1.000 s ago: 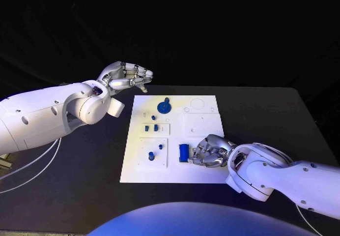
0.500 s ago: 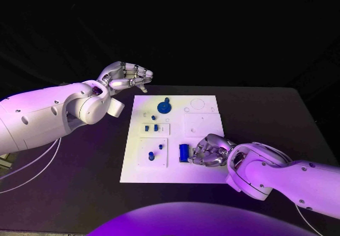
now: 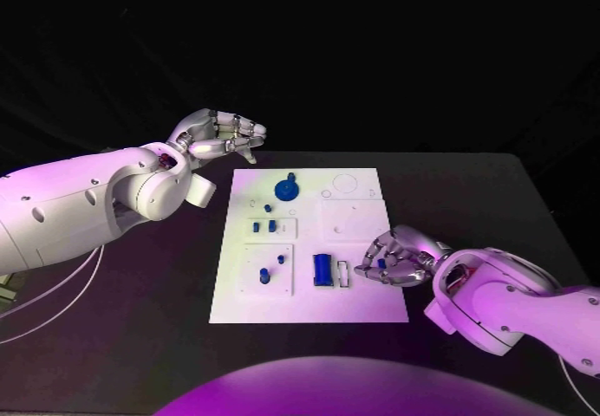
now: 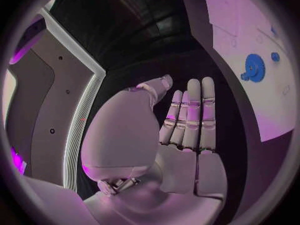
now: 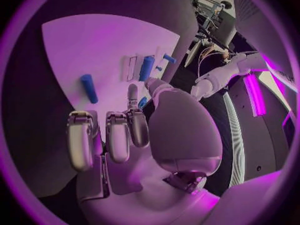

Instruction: Assemble the parts on the task board

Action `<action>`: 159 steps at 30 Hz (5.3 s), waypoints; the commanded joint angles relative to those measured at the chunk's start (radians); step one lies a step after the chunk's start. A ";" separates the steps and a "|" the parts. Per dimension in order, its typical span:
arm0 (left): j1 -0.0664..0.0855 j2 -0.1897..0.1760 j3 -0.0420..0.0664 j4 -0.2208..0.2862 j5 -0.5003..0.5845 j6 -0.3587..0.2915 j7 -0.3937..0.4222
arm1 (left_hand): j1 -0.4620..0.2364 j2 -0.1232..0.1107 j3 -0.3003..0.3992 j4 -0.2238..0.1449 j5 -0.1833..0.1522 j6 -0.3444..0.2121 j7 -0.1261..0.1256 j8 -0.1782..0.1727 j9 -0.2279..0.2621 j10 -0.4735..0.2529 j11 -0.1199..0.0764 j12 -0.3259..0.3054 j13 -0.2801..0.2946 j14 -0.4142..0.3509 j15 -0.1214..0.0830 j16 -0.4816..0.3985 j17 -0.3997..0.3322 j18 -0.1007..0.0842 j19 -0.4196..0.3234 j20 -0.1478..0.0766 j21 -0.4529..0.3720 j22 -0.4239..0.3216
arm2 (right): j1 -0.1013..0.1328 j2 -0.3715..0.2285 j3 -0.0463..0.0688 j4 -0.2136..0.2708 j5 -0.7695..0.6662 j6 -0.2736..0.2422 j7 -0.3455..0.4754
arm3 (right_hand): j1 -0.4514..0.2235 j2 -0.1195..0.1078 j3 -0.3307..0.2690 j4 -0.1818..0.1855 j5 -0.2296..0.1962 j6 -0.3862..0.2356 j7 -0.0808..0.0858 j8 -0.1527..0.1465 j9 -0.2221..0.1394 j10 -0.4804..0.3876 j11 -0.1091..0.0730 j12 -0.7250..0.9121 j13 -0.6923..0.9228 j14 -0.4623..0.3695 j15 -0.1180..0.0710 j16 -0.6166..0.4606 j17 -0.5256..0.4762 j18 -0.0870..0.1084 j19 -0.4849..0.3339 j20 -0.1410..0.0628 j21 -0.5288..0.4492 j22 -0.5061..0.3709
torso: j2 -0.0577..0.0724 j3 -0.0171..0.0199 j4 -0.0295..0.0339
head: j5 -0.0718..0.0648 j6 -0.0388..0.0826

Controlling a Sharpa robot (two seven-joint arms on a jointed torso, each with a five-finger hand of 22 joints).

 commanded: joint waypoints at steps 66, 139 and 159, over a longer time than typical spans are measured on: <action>0.000 -0.010 -0.001 0.012 0.004 0.018 0.007 | -0.006 0.010 0.006 -0.002 0.003 -0.007 0.001 0.006 -0.001 -0.011 0.002 0.011 0.002 -0.009 -0.001 -0.001 0.000 0.012 -0.010 0.000 -0.004 -0.001 | -0.093 0.036 -0.003 -0.127 -0.414 0.076 -0.126 | 0.098 -0.036 -0.037 -0.008 0.001 0.036 -0.009 -0.055 0.078 -0.006 0.000 -0.049 0.106 0.082 0.003 -0.003 0.143 -0.007 0.081 0.003 -0.005 0.243 | -0.006 0.0000 -0.0132 | -0.004 0.000; 0.000 -0.006 -0.001 0.021 0.004 0.017 0.017 | -0.002 0.018 0.016 -0.006 0.004 -0.008 0.001 0.009 -0.002 -0.015 0.002 0.016 0.001 -0.011 -0.002 0.001 0.000 0.013 -0.010 0.000 -0.001 0.000 | -0.070 0.166 0.000 -0.101 -0.010 -0.015 -0.125 | -0.204 -0.009 0.209 -0.071 -0.014 0.029 -0.010 -0.036 0.152 0.013 -0.001 -0.031 0.124 0.085 0.002 0.001 0.159 -0.011 0.089 0.000 0.015 0.248 | -0.005 0.0003 -0.0136 | -0.004 0.000; 0.000 -0.008 -0.001 0.020 0.004 0.017 0.015 | -0.002 0.018 0.016 -0.006 0.004 -0.008 0.001 0.009 -0.002 -0.015 0.002 0.016 0.001 -0.011 -0.002 0.001 0.000 0.013 -0.010 0.000 -0.001 0.000 | -0.070 0.162 0.000 -0.098 -0.035 -0.033 -0.100 | -0.265 -0.027 0.069 0.020 -0.015 0.034 -0.011 -0.047 0.151 0.010 0.000 -0.037 0.122 0.085 0.002 0.000 0.157 -0.009 0.086 0.000 0.009 0.247 | -0.006 0.0004 -0.0141 | -0.008 0.000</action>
